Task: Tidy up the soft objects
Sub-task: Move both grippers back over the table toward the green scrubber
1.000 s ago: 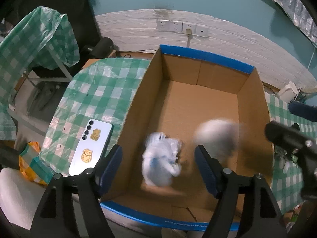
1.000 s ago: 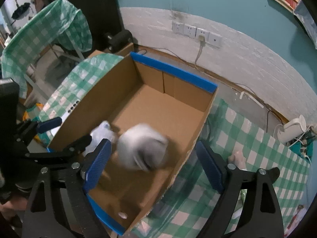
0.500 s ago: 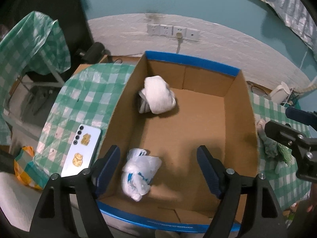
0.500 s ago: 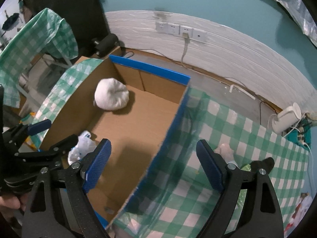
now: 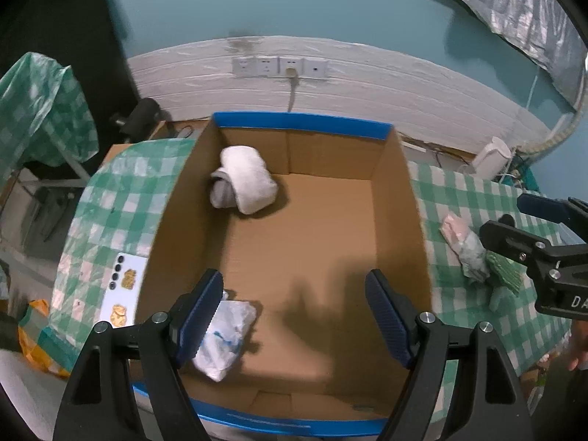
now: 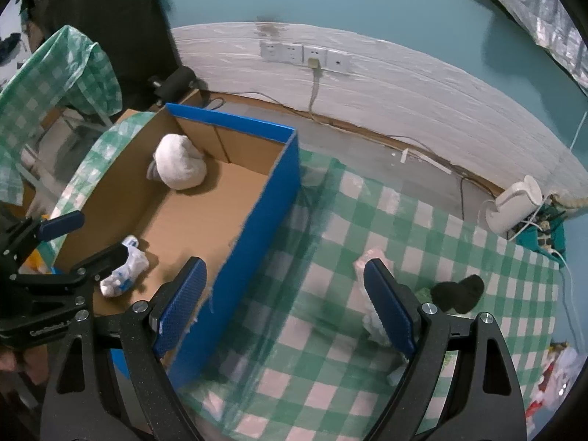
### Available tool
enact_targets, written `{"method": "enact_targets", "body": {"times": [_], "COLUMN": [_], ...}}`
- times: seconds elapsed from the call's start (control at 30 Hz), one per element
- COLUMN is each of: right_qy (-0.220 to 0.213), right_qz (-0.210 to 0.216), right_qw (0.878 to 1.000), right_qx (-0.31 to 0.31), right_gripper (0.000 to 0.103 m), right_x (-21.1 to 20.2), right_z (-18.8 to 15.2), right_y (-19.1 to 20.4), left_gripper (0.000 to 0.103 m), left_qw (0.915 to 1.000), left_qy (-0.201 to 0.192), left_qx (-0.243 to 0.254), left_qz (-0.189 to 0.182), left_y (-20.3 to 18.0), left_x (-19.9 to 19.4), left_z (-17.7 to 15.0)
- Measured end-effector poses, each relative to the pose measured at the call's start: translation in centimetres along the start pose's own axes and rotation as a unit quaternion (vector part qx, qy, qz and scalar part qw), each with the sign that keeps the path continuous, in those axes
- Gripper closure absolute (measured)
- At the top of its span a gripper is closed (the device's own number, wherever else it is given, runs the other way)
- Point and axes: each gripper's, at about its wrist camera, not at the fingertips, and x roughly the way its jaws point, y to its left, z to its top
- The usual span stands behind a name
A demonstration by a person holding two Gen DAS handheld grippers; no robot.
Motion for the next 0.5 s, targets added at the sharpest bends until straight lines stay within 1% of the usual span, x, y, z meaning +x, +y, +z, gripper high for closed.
{"method": "enact_targets", "body": {"times": [0.13,0.3,0.5], "right_qy": [0.000,0.000,0.004], "right_qz": [-0.005,-0.014,-0.026], "right_qw": [1.000,1.000,0.999], "right_qx": [0.009,0.017,0.028], "right_gripper": [0.015,0.015,0.015], "right_x": [-0.3,-0.6,-0.8], "right_z": [-0.6,-1.4,-2.4], "right_y": [-1.3,-2.9,-4.8], "left_gripper": [0.022,0.022,0.022], "left_qw": [0.9997,0.9996,0.9989], "left_qy": [0.005,0.006,0.015], "left_qx": [0.000,0.015,0.029], "left_qz": [-0.023,-0.025,-0.033], "left_y": [-0.9,-2.5,-4.5], "left_x": [0.0,-0.1,0.2], "left_z": [0.1,0.3,0.5]}}
